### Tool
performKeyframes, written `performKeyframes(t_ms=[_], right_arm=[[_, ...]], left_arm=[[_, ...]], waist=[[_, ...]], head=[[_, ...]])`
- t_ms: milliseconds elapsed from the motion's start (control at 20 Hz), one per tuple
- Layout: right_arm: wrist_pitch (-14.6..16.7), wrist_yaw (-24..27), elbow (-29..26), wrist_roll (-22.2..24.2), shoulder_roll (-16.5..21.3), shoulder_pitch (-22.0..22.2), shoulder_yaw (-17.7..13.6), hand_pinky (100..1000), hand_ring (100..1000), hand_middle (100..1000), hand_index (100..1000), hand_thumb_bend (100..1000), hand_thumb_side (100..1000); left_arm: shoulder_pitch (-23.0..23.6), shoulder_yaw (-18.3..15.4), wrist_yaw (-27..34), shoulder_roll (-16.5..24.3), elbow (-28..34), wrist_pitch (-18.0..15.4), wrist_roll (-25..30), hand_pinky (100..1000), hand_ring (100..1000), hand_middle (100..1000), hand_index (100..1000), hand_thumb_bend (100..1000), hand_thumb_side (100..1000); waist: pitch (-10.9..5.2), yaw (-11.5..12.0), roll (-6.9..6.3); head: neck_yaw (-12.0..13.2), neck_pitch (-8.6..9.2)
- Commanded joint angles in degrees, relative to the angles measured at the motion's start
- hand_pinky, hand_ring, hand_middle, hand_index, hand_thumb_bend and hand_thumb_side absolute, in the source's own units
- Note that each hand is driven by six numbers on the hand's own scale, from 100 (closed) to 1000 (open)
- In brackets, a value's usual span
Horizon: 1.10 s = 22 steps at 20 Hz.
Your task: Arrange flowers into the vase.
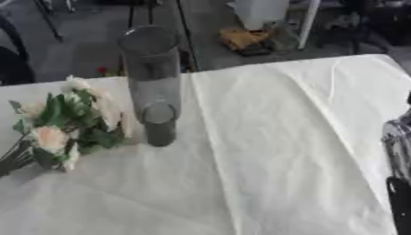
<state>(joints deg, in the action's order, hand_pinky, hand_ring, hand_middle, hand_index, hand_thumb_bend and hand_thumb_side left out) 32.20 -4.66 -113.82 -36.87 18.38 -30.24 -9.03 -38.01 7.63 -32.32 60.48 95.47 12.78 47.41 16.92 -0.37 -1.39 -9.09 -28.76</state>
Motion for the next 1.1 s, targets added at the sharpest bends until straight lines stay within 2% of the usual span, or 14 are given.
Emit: performKeyframes(t_ms=[50,550,850,1100], right_arm=[[0.6,0.3,-0.8,-0.4,0.8,-0.9,0.1,696,811,788,863,100,883],[0.7,0.4,-0.8,0.0,0.7,-1.2,0.4,698,812,787,862,100,875],[0.7,0.6,-0.8,0.2,0.6,-1.4,0.5,698,812,785,861,100,863],[0.6,0.7,-0.8,0.2,0.5,-1.5,0.6,699,813,784,861,100,855]], left_arm=[[-2.2,0.4,-1.4,0.2,-1.6,-0.1,-0.2,1000,1000,1000,1000,681,812],[-7.2,2.8,-5.3,-4.5,-8.9,0.0,-3.8,1000,1000,1000,1000,654,820],[-9.4,4.6,-6.1,-7.3,-11.6,-0.1,-4.9,1000,1000,1000,1000,699,858],[-10.8,6.6,-7.5,-8.9,-12.0,-0.7,-3.1,1000,1000,1000,1000,730,873]], waist=[[-0.78,-0.2,-0.26],[0.25,-1.3,-0.71],[0.63,-1.9,-1.07],[0.85,-2.2,-1.27]], head=[[0.4,0.9],[0.4,2.24],[0.5,2.48],[0.8,2.19]])
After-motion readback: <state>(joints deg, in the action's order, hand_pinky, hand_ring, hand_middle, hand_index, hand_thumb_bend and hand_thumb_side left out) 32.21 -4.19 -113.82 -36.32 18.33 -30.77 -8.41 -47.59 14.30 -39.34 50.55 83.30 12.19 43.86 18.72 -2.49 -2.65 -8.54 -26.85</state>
